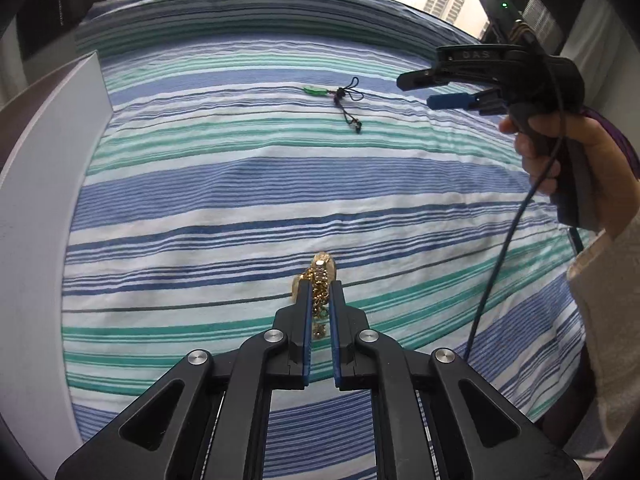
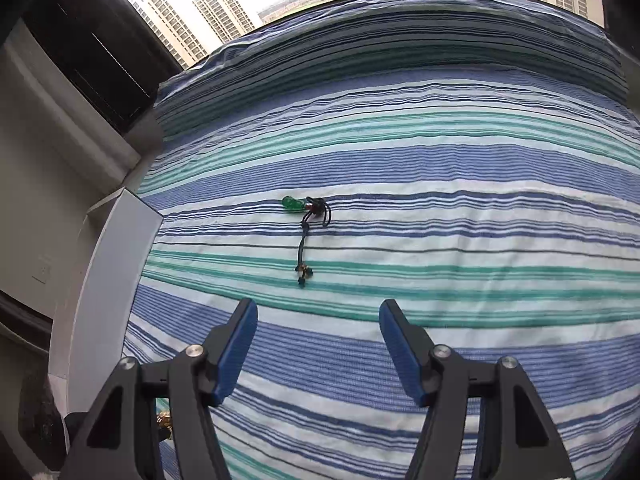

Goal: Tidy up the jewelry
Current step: 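Grasp the gold charm cluster with the left tool while the right tool grasps the green pendant cord, then carry the gold charms and green pendant over the white box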

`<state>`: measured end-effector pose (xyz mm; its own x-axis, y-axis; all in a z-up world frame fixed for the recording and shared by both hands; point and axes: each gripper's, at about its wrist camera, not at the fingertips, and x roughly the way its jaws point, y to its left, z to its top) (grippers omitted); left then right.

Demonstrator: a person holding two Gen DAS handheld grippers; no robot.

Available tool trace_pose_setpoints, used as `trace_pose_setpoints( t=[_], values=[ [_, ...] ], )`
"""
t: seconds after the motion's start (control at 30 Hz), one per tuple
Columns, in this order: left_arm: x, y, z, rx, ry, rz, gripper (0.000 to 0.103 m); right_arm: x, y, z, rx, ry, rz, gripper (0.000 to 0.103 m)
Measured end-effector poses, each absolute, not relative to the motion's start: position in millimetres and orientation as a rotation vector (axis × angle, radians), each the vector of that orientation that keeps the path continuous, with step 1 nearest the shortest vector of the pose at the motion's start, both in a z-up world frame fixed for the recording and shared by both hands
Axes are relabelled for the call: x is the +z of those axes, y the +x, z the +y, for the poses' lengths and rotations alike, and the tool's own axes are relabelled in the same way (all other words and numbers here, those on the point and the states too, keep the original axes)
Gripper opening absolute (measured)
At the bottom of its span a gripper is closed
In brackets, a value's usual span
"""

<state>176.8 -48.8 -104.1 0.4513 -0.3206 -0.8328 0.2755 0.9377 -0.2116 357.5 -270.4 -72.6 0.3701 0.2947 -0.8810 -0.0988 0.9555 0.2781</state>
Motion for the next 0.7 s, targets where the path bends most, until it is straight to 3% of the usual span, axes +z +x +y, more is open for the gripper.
trace_pose_setpoints(
  t=[0.23,0.3,0.33,0.37,0.4,0.7],
  values=[
    [-101.8,178.5,-19.4,-0.318,-0.104,1.045,0.005,-123.4,437.2,-211.8,0.298,0.0,1.167,0.065],
    [-100.0,177.9,-12.0,-0.305,-0.118,1.046,0.005,-135.4,444.3,-195.6,0.283,-0.085,1.182,0.061],
    [-99.3,177.7,-8.9,-0.301,-0.125,1.045,0.005,-141.8,448.7,-189.5,0.257,-0.126,1.198,0.042],
    [-98.5,177.7,-5.3,-0.295,-0.133,1.044,0.005,-144.4,448.4,-186.3,0.226,-0.161,1.196,0.015],
    [-96.0,176.1,-0.6,-0.291,-0.143,1.043,0.005,-143.8,446.9,-184.8,0.207,-0.179,1.192,0.011],
    [-42.6,160.6,32.8,-0.298,-0.272,0.988,0.005,-50.8,382.7,-183.4,0.305,-0.099,1.088,0.008]
  ],
)
